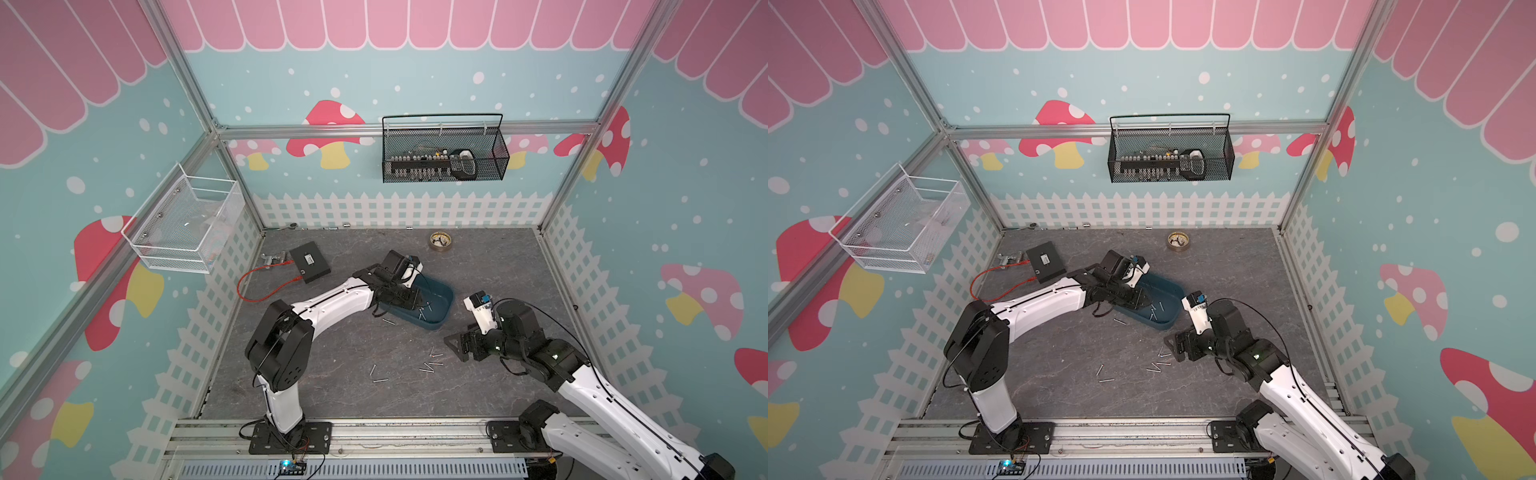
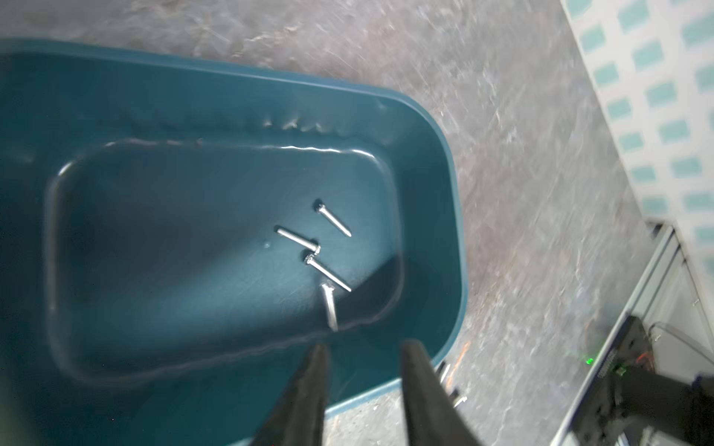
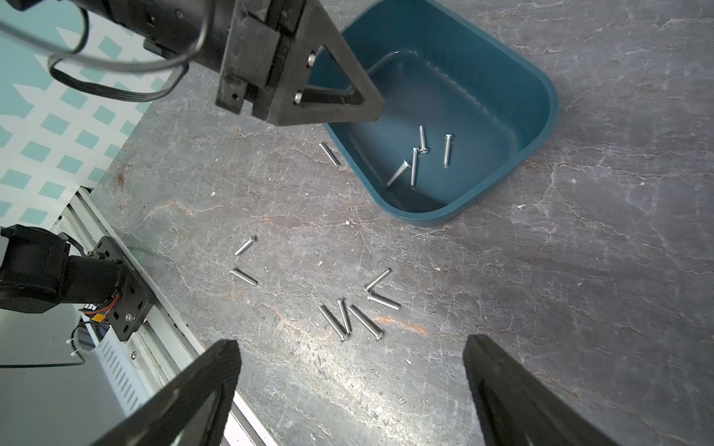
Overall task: Put the screws on the desktop into the storage box
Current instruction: Place the screw in the storage box, then pick up the screw from the center of the board.
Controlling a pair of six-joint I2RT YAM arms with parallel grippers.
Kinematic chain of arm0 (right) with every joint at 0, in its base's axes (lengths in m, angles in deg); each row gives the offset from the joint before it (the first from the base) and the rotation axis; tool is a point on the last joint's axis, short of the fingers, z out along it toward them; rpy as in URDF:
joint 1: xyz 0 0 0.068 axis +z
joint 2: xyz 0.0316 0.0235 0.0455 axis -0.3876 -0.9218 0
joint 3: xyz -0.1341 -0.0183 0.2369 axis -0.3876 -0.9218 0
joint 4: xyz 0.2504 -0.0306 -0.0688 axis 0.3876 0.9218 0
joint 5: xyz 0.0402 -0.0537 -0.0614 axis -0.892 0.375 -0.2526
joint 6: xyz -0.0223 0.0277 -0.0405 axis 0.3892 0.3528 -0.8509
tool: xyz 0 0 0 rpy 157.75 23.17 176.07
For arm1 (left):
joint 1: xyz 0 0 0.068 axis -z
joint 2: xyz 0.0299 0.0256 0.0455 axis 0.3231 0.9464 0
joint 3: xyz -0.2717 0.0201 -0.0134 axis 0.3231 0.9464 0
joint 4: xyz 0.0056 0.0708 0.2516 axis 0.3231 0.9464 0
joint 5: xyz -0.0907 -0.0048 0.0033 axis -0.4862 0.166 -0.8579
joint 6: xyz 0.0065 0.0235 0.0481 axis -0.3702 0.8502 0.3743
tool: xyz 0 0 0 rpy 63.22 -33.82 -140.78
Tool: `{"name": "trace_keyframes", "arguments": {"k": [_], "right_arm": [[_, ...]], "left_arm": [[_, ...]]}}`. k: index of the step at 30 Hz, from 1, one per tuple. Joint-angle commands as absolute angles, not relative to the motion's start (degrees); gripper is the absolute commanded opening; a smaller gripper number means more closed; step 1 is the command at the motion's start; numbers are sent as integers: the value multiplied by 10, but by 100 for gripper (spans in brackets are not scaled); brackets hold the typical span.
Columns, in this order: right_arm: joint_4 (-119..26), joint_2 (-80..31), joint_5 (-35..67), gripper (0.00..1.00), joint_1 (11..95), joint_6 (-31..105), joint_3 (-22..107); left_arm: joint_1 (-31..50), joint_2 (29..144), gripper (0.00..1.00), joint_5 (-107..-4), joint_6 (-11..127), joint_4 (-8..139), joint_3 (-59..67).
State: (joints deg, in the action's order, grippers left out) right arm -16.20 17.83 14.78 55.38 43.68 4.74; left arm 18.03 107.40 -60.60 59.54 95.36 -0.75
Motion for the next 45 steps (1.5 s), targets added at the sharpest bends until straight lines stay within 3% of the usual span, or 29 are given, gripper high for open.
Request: {"name": "trace_keyframes", "arguments": {"k": [1, 3, 13, 26, 34, 45], "right_arm": [[-159, 181, 154, 96, 551, 438, 42], [-159, 180, 154, 97, 551, 438, 41], [-157, 134, 161, 94, 553, 424, 51], [-132, 30, 222, 93, 602, 387, 90], [-131, -47, 260, 88, 669, 397, 110], [-138, -108, 302, 63, 751, 405, 114]], "left_arm": [[166, 1068, 59, -603, 587, 943, -18], [161, 1055, 71, -611, 585, 937, -8], [144, 946, 99, -626, 589, 938, 84], [127, 763, 99, -713, 577, 961, 234], [114, 689, 99, -745, 539, 967, 319], [96, 680, 99, -786, 535, 936, 348]]}}
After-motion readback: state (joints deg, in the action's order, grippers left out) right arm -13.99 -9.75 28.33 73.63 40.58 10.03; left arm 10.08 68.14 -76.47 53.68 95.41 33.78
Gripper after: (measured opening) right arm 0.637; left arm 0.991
